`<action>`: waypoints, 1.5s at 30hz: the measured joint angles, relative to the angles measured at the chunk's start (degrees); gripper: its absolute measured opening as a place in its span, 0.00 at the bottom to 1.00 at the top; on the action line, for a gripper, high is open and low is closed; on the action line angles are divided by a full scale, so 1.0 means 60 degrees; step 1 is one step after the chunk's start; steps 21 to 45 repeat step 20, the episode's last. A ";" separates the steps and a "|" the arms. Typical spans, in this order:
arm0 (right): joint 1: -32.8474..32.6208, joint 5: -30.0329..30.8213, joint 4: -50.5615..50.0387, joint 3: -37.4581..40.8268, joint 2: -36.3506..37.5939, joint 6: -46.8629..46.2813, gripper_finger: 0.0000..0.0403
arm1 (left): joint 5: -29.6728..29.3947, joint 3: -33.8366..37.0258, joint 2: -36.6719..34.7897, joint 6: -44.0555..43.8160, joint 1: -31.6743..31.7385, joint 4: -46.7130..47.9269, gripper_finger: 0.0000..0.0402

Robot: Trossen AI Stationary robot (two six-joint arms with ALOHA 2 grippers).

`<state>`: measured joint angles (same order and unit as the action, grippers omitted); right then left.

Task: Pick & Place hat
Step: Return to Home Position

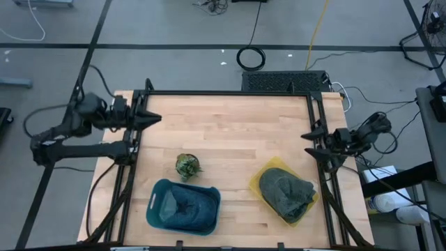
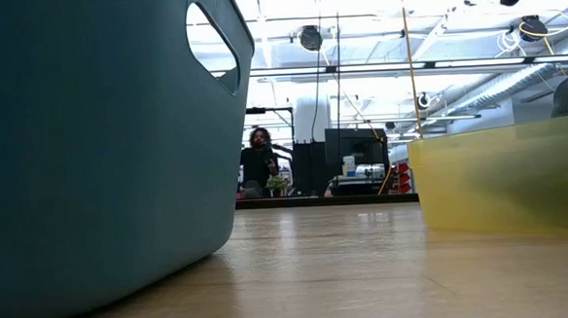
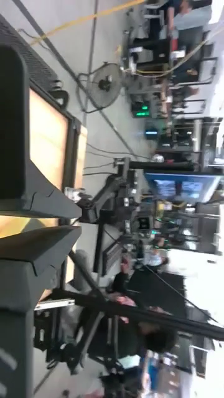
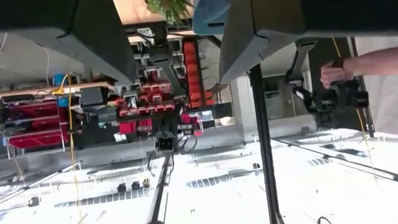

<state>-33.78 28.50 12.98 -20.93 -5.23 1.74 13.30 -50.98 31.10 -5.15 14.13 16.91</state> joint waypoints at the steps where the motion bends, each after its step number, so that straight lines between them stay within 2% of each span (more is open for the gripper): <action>1: 0.0000 0.0002 0.0140 0.0201 0.0136 0.0022 0.55 | -0.0014 0.0400 -0.0281 -0.0059 -0.0017 -0.0291 0.09; 9: 0.0000 0.0008 0.1448 0.1730 0.0805 0.0458 0.55 | 0.0019 0.2768 -0.2070 -0.0415 -0.0194 -0.1856 0.09; 17: 0.0000 0.0027 0.3540 0.3035 0.0807 0.0725 0.55 | 0.0016 0.4565 -0.3163 -0.0927 -0.0364 -0.3066 0.09; 20: 0.0000 0.0052 0.3473 0.3169 0.0810 0.0781 0.56 | 0.0020 0.5181 -0.3451 -0.1116 -0.0466 -0.3709 0.09; 45: 0.0000 0.0052 0.3473 0.3169 0.0810 0.0781 0.56 | 0.0020 0.5181 -0.3451 -0.1116 -0.0466 -0.3709 0.09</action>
